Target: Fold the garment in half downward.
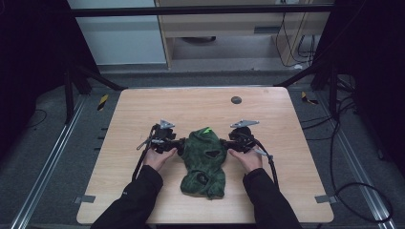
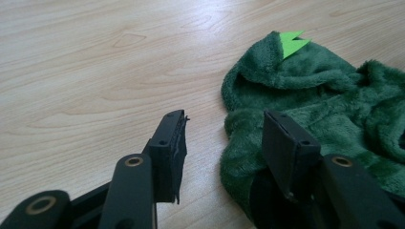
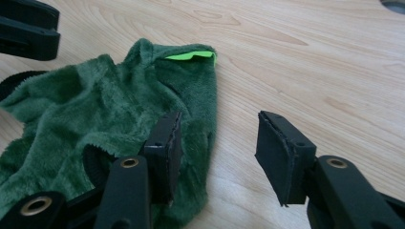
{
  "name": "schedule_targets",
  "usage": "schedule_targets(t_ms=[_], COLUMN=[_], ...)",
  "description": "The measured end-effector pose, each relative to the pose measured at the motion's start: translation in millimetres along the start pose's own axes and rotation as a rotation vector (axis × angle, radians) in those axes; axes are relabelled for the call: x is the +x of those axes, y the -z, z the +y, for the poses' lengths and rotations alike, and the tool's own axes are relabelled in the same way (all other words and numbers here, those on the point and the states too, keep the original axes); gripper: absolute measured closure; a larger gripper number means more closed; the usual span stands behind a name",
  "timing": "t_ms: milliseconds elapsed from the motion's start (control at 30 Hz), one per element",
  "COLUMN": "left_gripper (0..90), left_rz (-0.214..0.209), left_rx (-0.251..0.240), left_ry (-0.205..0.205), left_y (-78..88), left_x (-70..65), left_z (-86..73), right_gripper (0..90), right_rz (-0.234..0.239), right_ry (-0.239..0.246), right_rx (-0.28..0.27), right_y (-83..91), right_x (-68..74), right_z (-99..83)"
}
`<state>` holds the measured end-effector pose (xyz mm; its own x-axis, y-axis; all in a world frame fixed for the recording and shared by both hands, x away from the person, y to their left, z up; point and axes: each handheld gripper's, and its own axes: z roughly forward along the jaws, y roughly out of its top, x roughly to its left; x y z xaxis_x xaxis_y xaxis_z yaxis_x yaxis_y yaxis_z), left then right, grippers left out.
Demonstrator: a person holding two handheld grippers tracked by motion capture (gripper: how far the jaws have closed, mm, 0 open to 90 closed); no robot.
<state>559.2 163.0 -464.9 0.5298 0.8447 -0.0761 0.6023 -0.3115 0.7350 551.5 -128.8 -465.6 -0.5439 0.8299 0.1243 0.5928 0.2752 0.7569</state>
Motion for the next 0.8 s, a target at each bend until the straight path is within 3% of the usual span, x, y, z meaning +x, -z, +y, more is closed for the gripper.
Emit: schedule_targets(t_ms=[467,567,800], left_gripper=[54.2,56.0,62.5], left_rz=[-0.024,-0.022,-0.035], left_rx=[0.063,0.083,0.102], left_ry=[-0.015,-0.030,-0.023], left_y=[-22.1,-26.0,-29.0], left_x=[-4.9,-7.1,-7.0], left_z=[0.1,-2.6,-5.2], right_gripper=[55.0,57.5,67.6], right_rz=[0.015,0.022,0.038], right_ry=[-0.001,-0.003,0.000], right_rx=[0.064,0.074,0.094], right_y=[-20.3,-22.4,-26.1], right_x=[2.3,3.1,3.4], right_z=[-10.0,-11.7,-14.3])
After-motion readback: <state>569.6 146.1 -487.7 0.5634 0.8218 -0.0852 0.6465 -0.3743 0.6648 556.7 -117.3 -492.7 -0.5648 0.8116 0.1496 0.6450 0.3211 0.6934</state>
